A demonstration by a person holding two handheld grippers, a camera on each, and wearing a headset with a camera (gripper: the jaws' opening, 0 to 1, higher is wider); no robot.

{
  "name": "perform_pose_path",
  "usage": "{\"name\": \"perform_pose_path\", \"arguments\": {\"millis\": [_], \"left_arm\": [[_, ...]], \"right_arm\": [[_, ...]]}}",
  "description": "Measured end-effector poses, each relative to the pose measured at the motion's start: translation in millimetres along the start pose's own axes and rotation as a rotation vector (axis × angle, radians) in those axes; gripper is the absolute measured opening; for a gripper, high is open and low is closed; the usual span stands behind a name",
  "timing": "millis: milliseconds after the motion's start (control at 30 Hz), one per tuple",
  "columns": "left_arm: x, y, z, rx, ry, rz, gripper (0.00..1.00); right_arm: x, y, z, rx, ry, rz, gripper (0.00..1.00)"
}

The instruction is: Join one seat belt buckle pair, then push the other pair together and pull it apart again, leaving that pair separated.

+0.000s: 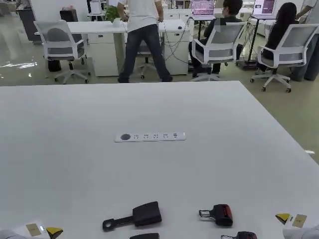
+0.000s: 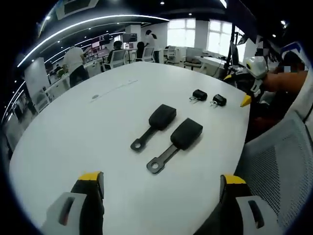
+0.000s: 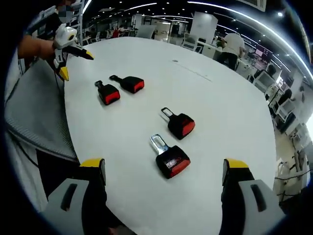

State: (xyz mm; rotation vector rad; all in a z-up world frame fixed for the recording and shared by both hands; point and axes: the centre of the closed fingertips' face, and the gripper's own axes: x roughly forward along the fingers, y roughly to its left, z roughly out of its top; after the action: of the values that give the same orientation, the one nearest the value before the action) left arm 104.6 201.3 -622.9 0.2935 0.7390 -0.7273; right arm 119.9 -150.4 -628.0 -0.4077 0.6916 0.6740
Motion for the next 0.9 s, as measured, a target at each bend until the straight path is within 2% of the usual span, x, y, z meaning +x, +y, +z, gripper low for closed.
{"name": "perform_pose_path", "arguments": {"millis": [267,467,633,900], "left_arm": [[0.3,0.0,4.5,0.003,-0.002,-0.003,1.0],[0.4,1.2,6.3,0.008,-0.001,-0.003,1.0],[1.2,5.7,3.7,0.004,0.001,0.001,1.0],[1.7,5.1,2.1,-0.005,0.0,0.006,1.0]], "right_arm": [[-0.6,1.2,-2.9,-0.015,0.011,0.004,0.99],[-0.9,1.1,-6.4,-0.049,0.038,0.002,0.99],[0.6,1.6,-3.0,-0.052,0.033,0.006,0.99],[2.1,2.5,-2.2,-0.046,0.033,0.012,0.98]]}}
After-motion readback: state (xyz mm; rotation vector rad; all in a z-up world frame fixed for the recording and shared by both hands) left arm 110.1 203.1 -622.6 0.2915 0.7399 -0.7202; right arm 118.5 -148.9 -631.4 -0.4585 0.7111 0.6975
